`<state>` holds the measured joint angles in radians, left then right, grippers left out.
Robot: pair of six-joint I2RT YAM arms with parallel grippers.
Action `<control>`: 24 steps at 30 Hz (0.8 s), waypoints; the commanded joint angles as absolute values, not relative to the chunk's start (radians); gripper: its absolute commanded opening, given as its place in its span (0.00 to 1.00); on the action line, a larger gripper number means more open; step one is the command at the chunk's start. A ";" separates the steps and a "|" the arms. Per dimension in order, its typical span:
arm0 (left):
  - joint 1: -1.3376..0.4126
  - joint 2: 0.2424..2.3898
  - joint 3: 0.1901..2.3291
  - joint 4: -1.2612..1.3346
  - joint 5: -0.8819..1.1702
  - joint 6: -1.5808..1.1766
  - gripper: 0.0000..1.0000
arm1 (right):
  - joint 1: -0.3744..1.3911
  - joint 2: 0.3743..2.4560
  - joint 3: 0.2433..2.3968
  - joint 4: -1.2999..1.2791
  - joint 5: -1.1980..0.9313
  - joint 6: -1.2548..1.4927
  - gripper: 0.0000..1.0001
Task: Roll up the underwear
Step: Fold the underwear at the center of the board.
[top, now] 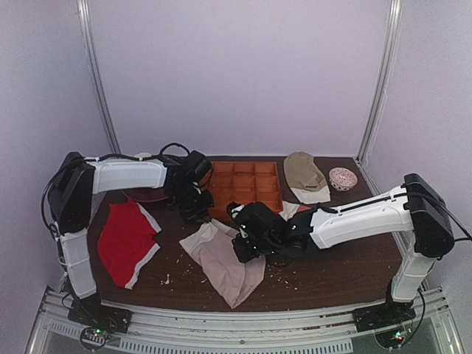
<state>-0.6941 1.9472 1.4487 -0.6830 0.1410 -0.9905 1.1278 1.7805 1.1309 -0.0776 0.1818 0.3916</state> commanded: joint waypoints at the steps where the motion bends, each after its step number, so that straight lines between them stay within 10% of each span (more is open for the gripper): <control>1: -0.696 1.972 1.497 -0.705 0.111 -0.954 0.00 | 1.104 1.777 1.112 -0.087 0.143 0.377 0.00; 24: -0.680 2.113 1.630 -0.745 0.117 -0.940 0.00 | 1.028 1.851 1.121 -0.061 0.118 0.367 0.00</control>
